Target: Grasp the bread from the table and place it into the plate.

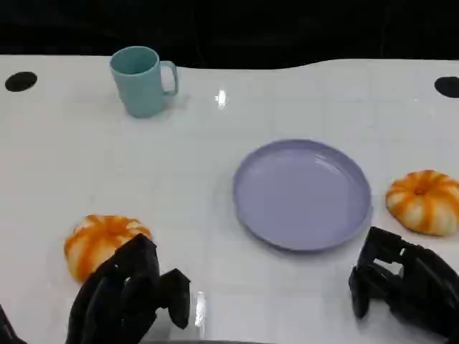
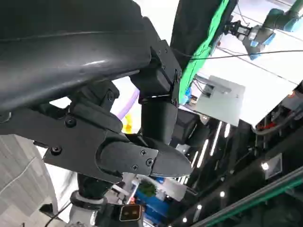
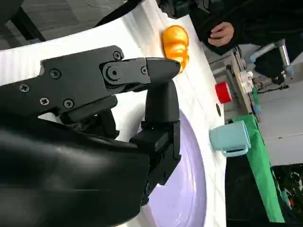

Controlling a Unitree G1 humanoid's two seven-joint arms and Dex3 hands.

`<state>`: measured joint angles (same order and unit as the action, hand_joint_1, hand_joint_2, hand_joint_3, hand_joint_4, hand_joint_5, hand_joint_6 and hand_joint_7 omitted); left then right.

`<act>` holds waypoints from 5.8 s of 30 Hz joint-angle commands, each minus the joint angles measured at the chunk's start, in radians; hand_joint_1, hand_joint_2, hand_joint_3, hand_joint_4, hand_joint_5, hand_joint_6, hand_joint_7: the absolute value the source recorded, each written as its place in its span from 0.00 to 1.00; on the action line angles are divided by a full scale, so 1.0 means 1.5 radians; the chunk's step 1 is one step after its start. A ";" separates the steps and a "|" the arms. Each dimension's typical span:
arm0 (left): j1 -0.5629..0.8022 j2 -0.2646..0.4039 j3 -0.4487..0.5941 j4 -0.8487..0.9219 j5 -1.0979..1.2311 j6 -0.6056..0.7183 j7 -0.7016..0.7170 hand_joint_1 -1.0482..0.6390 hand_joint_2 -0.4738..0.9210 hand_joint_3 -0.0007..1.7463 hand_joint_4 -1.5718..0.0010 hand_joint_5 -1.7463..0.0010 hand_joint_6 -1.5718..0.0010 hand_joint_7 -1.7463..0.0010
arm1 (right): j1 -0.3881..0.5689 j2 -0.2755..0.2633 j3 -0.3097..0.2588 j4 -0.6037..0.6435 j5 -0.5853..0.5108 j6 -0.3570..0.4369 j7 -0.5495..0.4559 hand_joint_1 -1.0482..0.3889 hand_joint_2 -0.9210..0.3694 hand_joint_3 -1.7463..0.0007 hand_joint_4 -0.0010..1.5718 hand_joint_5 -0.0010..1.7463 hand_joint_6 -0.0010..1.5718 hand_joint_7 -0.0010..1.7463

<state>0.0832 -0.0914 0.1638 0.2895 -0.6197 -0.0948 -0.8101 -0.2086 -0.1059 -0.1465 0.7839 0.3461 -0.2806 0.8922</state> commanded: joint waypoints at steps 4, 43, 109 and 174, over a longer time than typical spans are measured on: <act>0.009 0.006 0.005 -0.019 -0.004 0.017 0.003 0.17 1.00 0.11 0.41 0.00 0.54 0.07 | 0.012 -0.012 -0.003 -0.013 -0.005 0.005 -0.010 0.31 0.00 0.86 0.47 1.00 0.39 0.92; 0.032 0.188 -0.057 -0.150 0.605 -0.322 0.340 0.23 1.00 0.17 0.85 0.45 0.73 0.85 | 0.010 -0.005 -0.004 -0.016 0.002 0.019 -0.014 0.32 0.00 0.88 0.47 1.00 0.39 0.92; -0.245 0.345 -0.316 0.188 0.926 -0.098 0.710 0.53 0.79 0.66 0.54 0.23 0.34 0.80 | 0.039 -0.007 0.010 -0.080 -0.017 0.038 -0.048 0.32 0.00 0.85 0.46 1.00 0.39 0.93; -0.694 -0.004 -0.500 0.571 0.920 -0.177 0.802 0.47 0.82 0.52 0.43 0.00 0.60 0.00 | 0.036 -0.002 0.000 -0.045 -0.009 0.007 -0.019 0.32 0.00 0.85 0.45 1.00 0.36 0.94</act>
<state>-0.9298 -0.0985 -0.5863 1.1172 0.7713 -0.3515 0.3974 -0.1640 -0.1022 -0.1409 0.7015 0.3259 -0.2709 0.8603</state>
